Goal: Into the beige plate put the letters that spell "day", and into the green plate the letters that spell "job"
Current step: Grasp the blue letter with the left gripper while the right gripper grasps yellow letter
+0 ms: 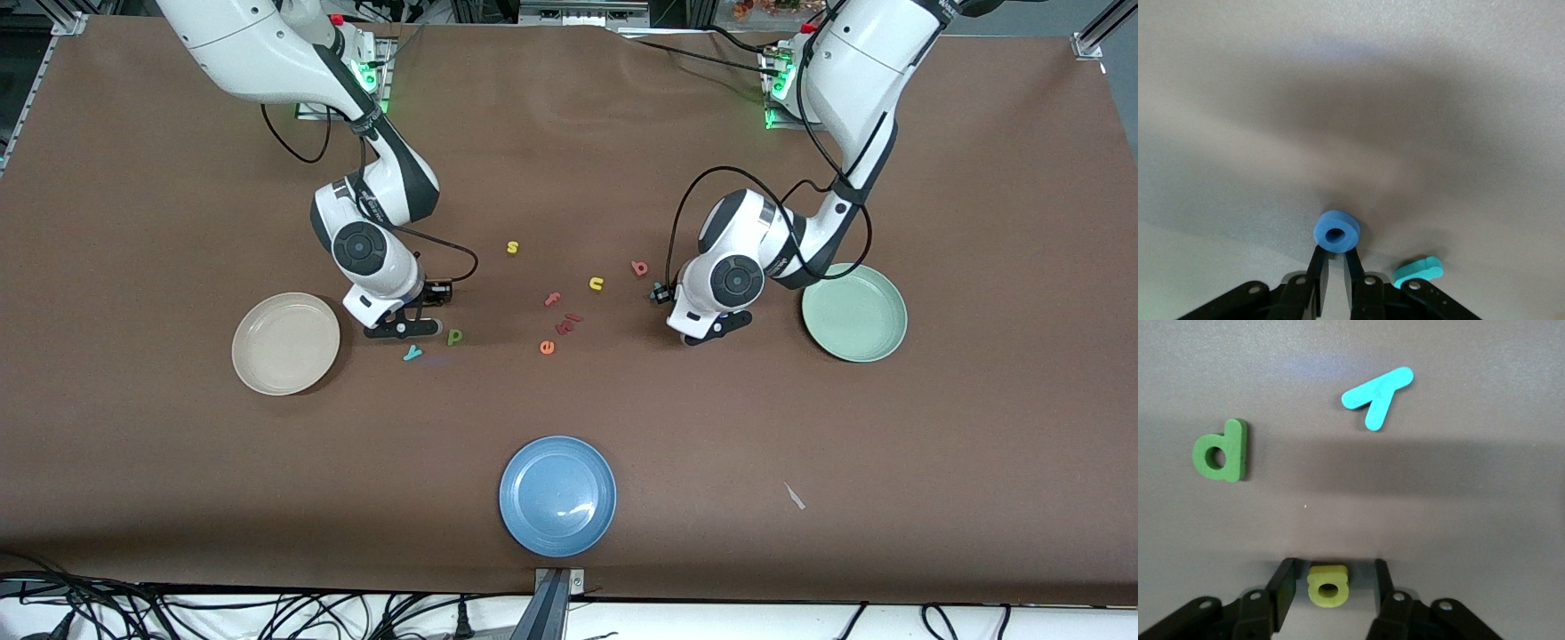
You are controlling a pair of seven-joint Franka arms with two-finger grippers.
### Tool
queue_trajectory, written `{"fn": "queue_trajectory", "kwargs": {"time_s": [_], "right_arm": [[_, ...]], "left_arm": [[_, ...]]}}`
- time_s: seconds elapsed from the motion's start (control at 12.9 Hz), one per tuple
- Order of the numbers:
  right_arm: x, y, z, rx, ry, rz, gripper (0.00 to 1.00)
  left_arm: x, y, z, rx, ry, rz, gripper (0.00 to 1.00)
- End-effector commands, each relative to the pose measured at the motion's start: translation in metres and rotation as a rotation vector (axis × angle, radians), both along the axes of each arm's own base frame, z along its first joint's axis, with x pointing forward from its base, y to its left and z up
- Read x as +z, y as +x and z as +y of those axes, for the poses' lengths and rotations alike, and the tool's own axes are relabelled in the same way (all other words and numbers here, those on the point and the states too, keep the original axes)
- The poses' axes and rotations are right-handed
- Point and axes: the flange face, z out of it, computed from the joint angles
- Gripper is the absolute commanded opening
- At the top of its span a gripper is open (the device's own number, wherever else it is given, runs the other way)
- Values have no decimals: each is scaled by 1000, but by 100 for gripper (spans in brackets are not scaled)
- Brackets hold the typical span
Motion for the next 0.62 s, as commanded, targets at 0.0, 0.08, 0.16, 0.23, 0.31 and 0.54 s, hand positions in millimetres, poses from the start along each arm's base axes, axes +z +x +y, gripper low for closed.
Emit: {"fn": "queue_trajectory", "kwargs": {"time_s": [0.0,0.08,0.16,0.23,0.31,0.54], "right_arm": [[-2,-3,-1,-5,-8,-3,51],[-1,-2,-1,-23,-11,-4,51],[-1,-3,-1,-44,-14,-4,51],[-1,-4,1,-45,-15,-4,51],[-1,-4,1,-45,-15,-4,51],[-1,-4,1,-49,-15,-4,51]], "left_arm": [[0,3,1,14,-3,-1,14],[0,3,0,11,-3,-1,24],[0,4,2,10,-3,-2,41],[0,5,2,15,-5,-7,41],[2,8,3,22,-6,-18,41],[7,19,3,42,-13,-36,37]]}}
